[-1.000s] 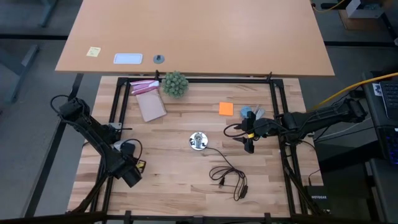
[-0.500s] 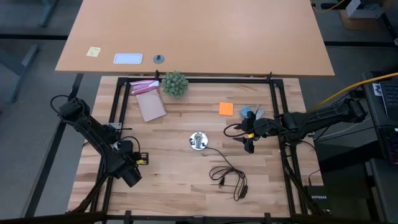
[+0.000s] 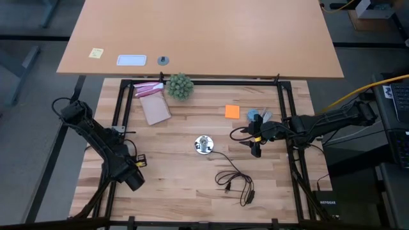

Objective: Screw lightbulb
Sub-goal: Insert the white lightbulb into the silver lamp

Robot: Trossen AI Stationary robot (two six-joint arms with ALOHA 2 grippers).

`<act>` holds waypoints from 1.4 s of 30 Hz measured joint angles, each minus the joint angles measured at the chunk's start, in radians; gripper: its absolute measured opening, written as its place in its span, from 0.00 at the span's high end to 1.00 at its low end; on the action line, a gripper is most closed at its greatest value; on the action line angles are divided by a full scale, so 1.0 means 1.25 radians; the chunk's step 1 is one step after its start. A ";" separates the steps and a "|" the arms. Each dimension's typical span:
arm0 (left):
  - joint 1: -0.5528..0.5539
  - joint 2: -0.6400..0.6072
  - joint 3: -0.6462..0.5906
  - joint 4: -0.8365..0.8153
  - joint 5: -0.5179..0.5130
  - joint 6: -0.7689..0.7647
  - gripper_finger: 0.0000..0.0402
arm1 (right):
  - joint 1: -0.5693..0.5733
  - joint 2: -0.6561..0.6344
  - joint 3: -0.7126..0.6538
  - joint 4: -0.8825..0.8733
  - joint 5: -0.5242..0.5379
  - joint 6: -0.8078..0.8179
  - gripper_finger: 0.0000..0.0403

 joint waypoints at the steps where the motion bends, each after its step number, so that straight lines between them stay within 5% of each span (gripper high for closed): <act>1: 0.000 0.000 0.000 0.007 0.000 0.012 0.65 | 0.000 0.000 0.000 0.000 0.000 0.000 0.39; 23: 0.000 0.000 0.000 0.023 -0.009 0.058 0.64 | 0.000 0.000 0.000 0.000 0.000 0.000 0.39; 33: 0.000 0.000 0.000 0.004 -0.001 0.037 0.31 | 0.000 0.000 0.000 0.000 0.000 0.000 0.39; 42: -0.005 0.000 -0.011 0.013 -0.048 0.071 0.27 | 0.000 0.000 0.000 0.000 0.000 0.000 0.39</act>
